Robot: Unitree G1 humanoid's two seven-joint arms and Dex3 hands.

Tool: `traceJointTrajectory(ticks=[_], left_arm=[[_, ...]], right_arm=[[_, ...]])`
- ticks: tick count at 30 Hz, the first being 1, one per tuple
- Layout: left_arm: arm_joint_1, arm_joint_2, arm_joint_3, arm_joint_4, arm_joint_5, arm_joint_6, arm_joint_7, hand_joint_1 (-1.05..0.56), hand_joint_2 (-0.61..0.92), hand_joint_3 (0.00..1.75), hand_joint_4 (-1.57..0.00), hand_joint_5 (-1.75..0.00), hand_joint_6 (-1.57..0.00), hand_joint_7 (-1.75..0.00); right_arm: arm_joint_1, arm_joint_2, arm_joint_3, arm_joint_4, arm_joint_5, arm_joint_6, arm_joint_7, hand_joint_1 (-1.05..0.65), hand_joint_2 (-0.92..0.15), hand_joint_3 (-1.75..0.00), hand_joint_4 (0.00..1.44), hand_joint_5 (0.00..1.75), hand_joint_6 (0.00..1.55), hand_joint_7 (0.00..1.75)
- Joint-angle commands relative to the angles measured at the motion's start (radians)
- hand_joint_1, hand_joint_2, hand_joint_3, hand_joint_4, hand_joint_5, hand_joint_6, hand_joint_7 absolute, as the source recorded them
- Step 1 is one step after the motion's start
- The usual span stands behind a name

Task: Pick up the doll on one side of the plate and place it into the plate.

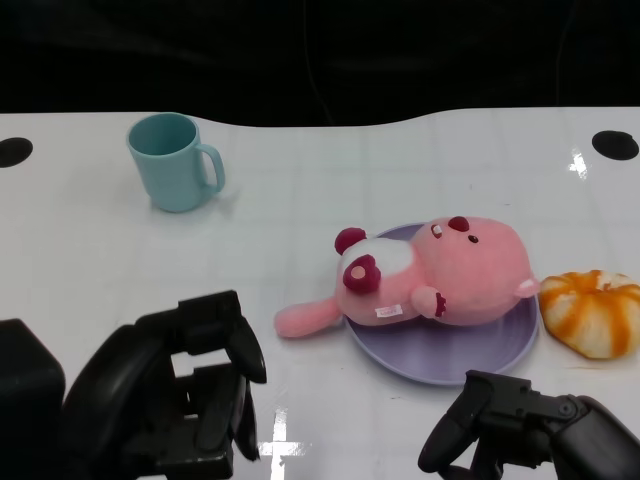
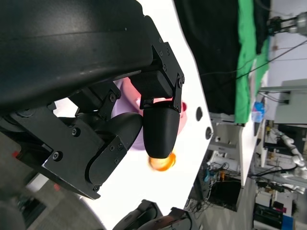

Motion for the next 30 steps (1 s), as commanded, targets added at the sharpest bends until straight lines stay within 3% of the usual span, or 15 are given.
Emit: traceJointTrajectory(ticks=[1, 11, 30], left_arm=[[0.017, 0.002, 0.004, 0.007, -0.028, 0.030, 0.010, -0.10, 0.36, 1.51, -0.93, -1.75, -0.77, -1.69], [0.029, -0.038, 0.008, 0.120, -0.115, 0.059, -0.001, -0.08, 0.34, 1.55, -0.96, -1.75, -0.77, -1.71], [0.024, -0.037, 0.019, 0.142, -0.150, 0.070, 0.013, -0.11, 0.31, 1.60, -0.96, -1.75, -0.78, -1.72]], right_arm=[[0.003, -0.012, -0.013, -0.004, 0.010, -0.007, 0.006, -0.26, -0.92, -0.35, 0.67, 1.57, 0.61, 1.29], [0.019, -0.014, -0.028, 0.004, 0.020, -0.032, 0.007, -0.25, -0.92, -0.34, 0.68, 1.58, 0.61, 1.29], [0.019, -0.012, -0.029, 0.003, 0.016, -0.025, 0.012, -0.25, -0.92, -0.36, 0.66, 1.60, 0.59, 1.31]])
